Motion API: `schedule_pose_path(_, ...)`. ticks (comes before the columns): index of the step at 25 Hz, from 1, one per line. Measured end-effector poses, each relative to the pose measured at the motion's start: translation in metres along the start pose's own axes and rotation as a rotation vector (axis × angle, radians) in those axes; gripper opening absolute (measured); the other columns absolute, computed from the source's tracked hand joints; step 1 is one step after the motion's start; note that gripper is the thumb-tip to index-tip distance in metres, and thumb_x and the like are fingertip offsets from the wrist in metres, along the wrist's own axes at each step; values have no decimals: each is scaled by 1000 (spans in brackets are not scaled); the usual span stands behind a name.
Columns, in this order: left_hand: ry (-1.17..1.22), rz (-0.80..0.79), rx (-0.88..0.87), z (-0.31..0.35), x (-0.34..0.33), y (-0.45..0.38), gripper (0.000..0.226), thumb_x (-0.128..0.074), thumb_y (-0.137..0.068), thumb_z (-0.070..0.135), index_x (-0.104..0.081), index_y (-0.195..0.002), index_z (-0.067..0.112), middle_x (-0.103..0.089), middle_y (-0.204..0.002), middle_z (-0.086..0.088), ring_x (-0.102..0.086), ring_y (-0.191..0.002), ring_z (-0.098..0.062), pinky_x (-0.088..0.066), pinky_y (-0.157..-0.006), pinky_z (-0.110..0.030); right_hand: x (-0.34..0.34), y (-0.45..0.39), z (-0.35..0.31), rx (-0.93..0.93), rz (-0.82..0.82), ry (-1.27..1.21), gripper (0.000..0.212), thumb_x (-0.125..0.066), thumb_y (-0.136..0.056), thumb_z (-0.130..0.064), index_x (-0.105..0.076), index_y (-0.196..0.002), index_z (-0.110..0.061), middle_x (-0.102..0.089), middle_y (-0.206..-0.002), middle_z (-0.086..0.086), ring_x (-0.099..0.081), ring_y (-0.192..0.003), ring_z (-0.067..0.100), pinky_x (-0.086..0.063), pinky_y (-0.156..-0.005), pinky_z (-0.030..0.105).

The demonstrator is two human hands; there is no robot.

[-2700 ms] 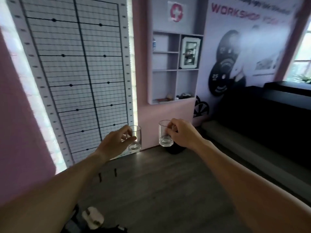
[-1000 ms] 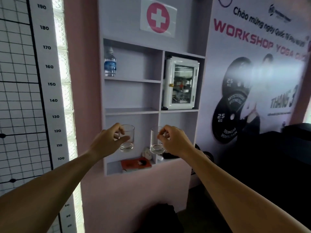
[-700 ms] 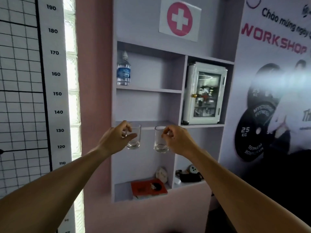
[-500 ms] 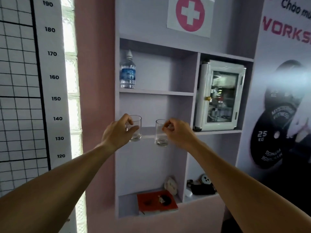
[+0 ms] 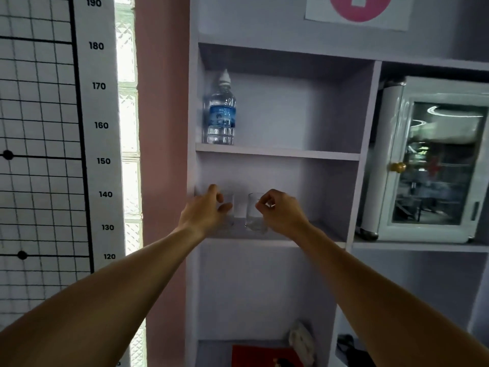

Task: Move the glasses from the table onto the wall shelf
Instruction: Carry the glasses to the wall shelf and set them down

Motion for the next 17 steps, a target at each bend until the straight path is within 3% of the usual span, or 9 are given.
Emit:
schedule_pose_path(2, -2, -17, 35, 1, -10, -5, 20, -49, -94, 42, -48, -94, 22, -68, -94, 0, -63, -88, -29, -55, -82, -47, -5, -12, 7, 18, -32, -11, 5, -61, -94, -33, -62, -92, -28, -67, -117, 3, -60, -95, 17, -42, -66, 22)
schedule_pose_path(4, -71, 4, 43, 1, -18, -10, 23, -40, -92, 38, -53, -89, 20, -72, -86, 8, -65, -94, -27, -52, -91, -48, -10, -23, 15, 41, -59, -50, 7, -61, -94, -31, -65, -94, -25, -67, -115, 3, -58, -92, 15, -44, -70, 24)
schedule_pose_path(6, -63, -13, 67, 2, -27, -15, 17, -44, -90, 38, -51, -86, 22, -73, -86, 8, -67, -94, -24, -53, -90, -46, -15, -32, 22, 67, -79, -73, 9, -62, -93, -28, -67, -97, -21, -66, -108, 1, -58, -94, 16, -46, -75, 26)
schedule_pose_path(10, -139, 38, 99, 10, -33, -18, 28, -53, -91, 43, -47, -103, 19, -67, -94, -8, -63, -84, -31, -52, -73, -40, -24, -44, 32, 98, -110, -111, 14, -61, -92, -25, -70, -100, -17, -64, -100, -4, -61, -97, 16, -47, -78, 26)
schedule_pose_path(13, -168, 68, 55, 11, -35, -23, 28, -51, -95, 36, -44, -112, 14, -65, -111, -15, -64, -98, -35, -55, -80, -47, -28, -51, 37, 104, -113, -146, 12, -62, -92, -25, -70, -98, -18, -66, -98, -4, -63, -96, 17, -47, -75, 26)
schedule_pose_path(17, -325, 157, 23, 14, -35, -23, 31, -56, -93, 28, -44, -118, 14, -42, -131, -18, -55, -111, -38, -57, -80, -47, -32, -57, 40, 133, -65, -190, 19, -70, -88, -30, -71, -105, -22, -67, -98, -4, -64, -93, 19, -51, -76, 27)
Point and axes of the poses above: each hand's wrist, its own y-axis away from the middle knuckle, its own x-axis out of the back of the hand, z = x × y, the point moved 3 cm from there along -y, towards the middle knuckle
